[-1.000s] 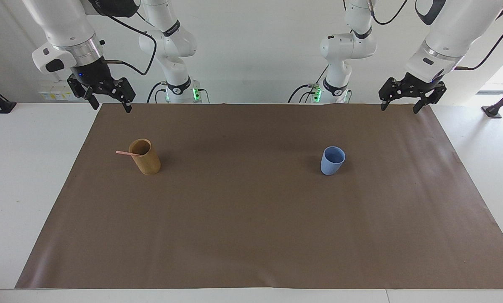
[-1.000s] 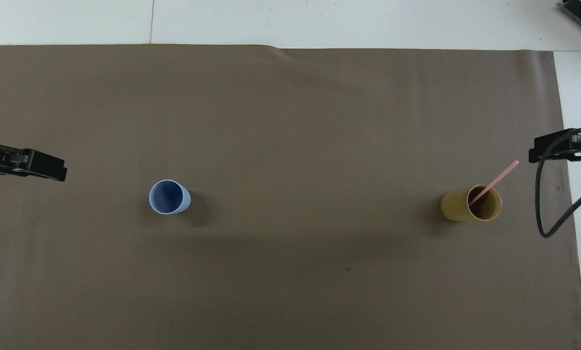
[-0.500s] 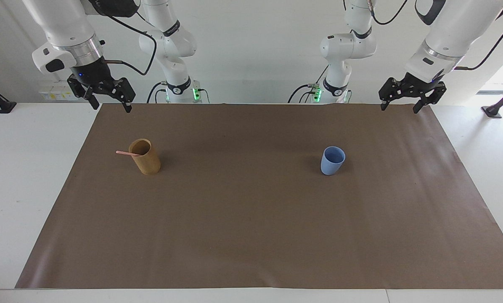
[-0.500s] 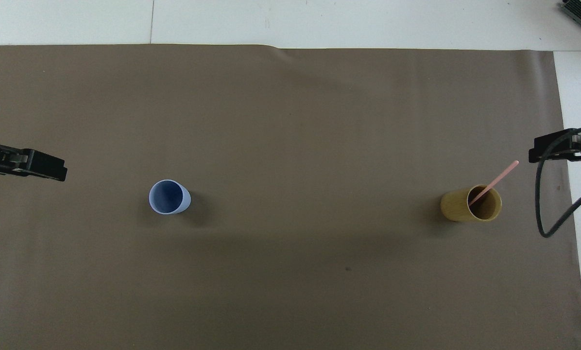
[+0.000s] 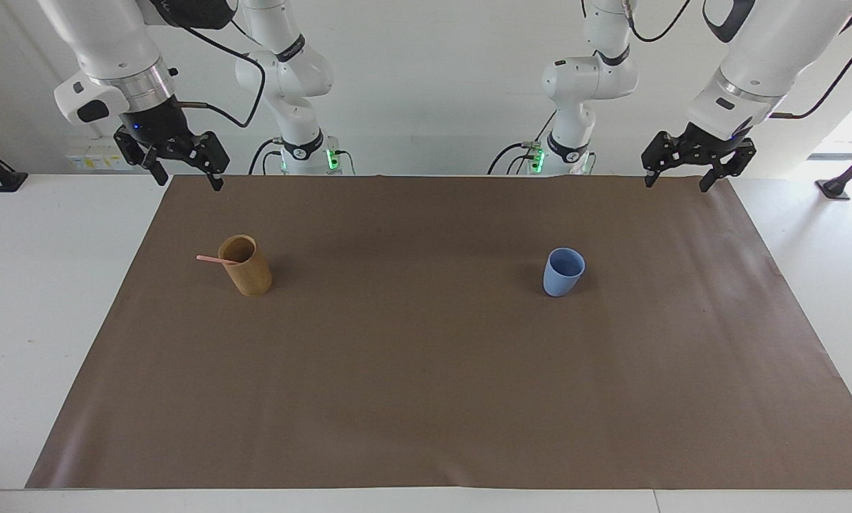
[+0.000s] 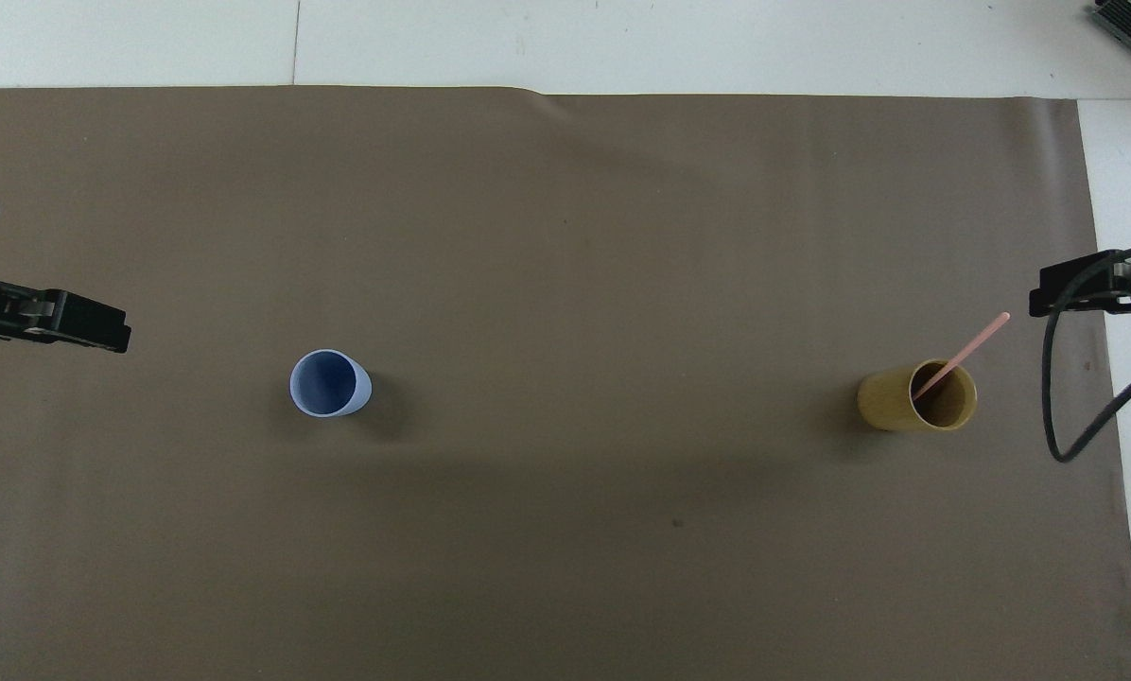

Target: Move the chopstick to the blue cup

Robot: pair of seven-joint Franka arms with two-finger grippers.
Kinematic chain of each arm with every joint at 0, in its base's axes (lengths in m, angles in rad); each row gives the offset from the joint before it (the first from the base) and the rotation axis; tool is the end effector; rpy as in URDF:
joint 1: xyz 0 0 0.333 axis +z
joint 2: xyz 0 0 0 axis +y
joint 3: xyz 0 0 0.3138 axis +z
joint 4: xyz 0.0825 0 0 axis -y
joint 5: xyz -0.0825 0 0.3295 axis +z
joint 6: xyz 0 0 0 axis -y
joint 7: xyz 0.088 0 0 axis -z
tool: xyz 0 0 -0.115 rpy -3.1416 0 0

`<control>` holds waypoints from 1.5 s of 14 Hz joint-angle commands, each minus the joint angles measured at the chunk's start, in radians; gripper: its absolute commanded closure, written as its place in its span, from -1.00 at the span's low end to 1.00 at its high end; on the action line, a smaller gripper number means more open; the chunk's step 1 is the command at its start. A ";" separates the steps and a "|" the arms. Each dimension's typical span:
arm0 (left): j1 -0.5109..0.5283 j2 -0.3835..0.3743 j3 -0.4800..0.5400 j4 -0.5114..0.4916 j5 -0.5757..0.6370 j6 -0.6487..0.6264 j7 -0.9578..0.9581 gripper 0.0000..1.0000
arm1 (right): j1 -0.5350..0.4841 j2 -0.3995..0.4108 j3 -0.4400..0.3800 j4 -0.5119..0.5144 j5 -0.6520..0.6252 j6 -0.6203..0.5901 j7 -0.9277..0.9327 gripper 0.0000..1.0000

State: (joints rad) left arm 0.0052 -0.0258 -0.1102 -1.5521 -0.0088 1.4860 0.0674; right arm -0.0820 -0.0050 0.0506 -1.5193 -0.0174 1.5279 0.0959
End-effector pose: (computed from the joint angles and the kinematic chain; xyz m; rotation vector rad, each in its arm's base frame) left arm 0.4804 -0.0525 0.6274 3.1240 -0.2707 -0.0636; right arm 0.4945 -0.0175 0.6344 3.1179 -0.2001 0.0221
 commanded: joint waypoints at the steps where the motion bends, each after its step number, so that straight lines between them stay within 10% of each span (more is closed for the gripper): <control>1: 0.019 -0.009 -0.011 -0.005 -0.013 0.002 0.009 -1.00 | -0.008 -0.012 0.005 -0.009 0.007 -0.002 0.002 -1.00; 15: 0.019 -0.009 -0.011 -0.005 -0.013 0.002 0.009 -1.00 | -0.016 -0.016 -0.006 -0.021 0.005 0.008 0.002 -1.00; 21: 0.019 -0.009 -0.011 -0.005 -0.013 0.003 0.009 -1.00 | -0.030 -0.055 -0.015 -0.177 0.005 0.228 -0.007 -1.00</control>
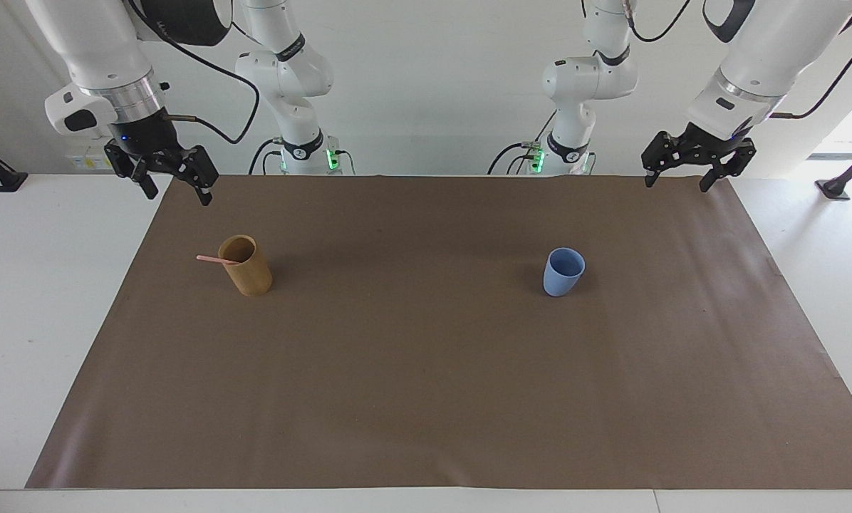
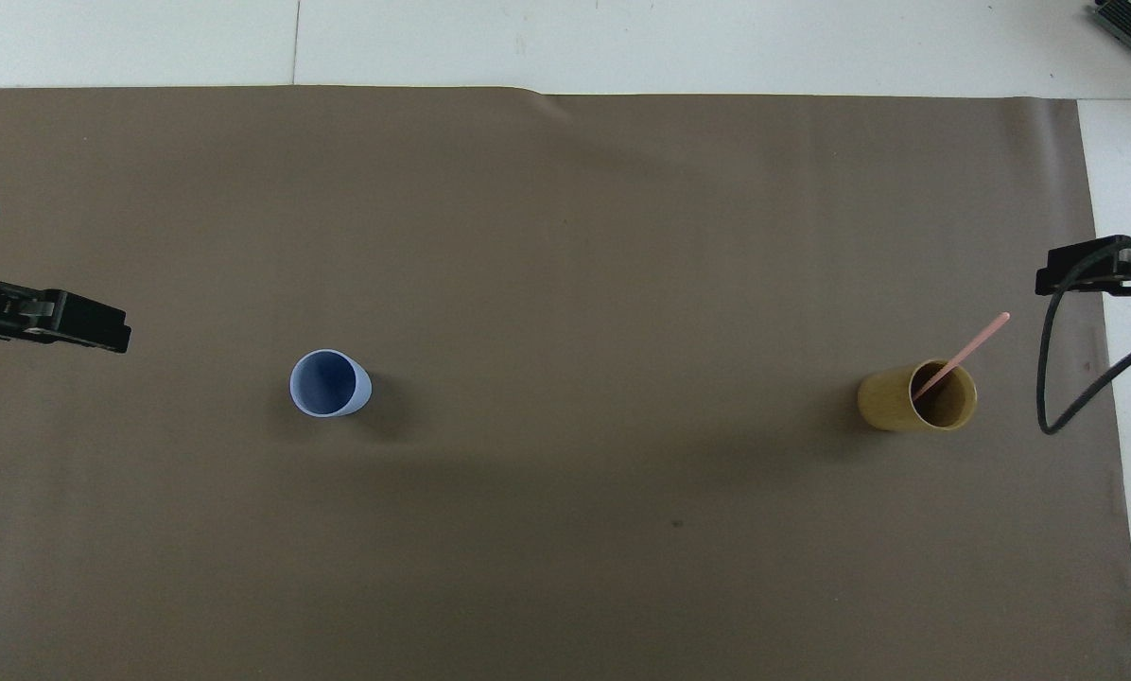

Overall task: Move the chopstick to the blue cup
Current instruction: 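Lower the right gripper onto the pink stick in the tan cup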

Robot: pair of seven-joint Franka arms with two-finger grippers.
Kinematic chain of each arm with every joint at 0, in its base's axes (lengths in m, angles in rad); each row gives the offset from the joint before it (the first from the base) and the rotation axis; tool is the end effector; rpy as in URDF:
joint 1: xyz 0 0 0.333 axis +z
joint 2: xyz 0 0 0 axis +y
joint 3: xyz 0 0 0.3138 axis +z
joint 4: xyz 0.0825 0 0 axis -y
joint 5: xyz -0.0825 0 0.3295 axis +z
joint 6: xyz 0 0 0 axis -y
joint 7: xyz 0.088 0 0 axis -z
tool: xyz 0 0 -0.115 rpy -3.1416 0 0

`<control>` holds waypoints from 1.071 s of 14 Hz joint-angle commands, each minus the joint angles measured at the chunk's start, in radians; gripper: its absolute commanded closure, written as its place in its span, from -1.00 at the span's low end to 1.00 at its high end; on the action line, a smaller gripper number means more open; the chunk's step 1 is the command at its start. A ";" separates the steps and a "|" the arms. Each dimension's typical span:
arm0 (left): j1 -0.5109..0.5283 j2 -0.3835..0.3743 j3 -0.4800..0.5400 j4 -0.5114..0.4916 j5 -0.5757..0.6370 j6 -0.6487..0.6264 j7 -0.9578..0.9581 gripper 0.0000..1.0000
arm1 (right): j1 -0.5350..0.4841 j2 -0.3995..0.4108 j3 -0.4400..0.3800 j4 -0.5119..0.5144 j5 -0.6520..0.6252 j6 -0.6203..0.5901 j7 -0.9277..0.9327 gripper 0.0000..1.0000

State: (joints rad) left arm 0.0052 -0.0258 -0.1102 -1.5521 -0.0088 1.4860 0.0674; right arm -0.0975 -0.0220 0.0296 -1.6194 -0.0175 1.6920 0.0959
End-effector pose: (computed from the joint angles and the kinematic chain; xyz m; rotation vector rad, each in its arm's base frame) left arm 0.4804 -0.0525 0.6274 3.1240 -0.2707 -0.0636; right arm 0.5044 -0.0359 0.6161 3.1110 -0.2533 0.1481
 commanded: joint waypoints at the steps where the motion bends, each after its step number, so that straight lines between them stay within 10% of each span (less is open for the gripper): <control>1: 0.019 -0.009 -0.011 -0.005 -0.013 0.002 0.009 -1.00 | -0.014 -0.039 0.006 -0.103 0.005 0.113 -0.007 -1.00; 15: 0.015 -0.006 -0.011 -0.002 -0.014 0.016 0.005 -1.00 | -0.065 -0.009 0.006 -0.358 0.008 0.362 -0.208 -1.00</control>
State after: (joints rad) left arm 0.0052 -0.0258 -0.1108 -1.5520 -0.0088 1.4874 0.0674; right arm -0.1269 -0.0212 0.0283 -1.9330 -0.0175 2.0247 -0.0428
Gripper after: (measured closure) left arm 0.000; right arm 0.000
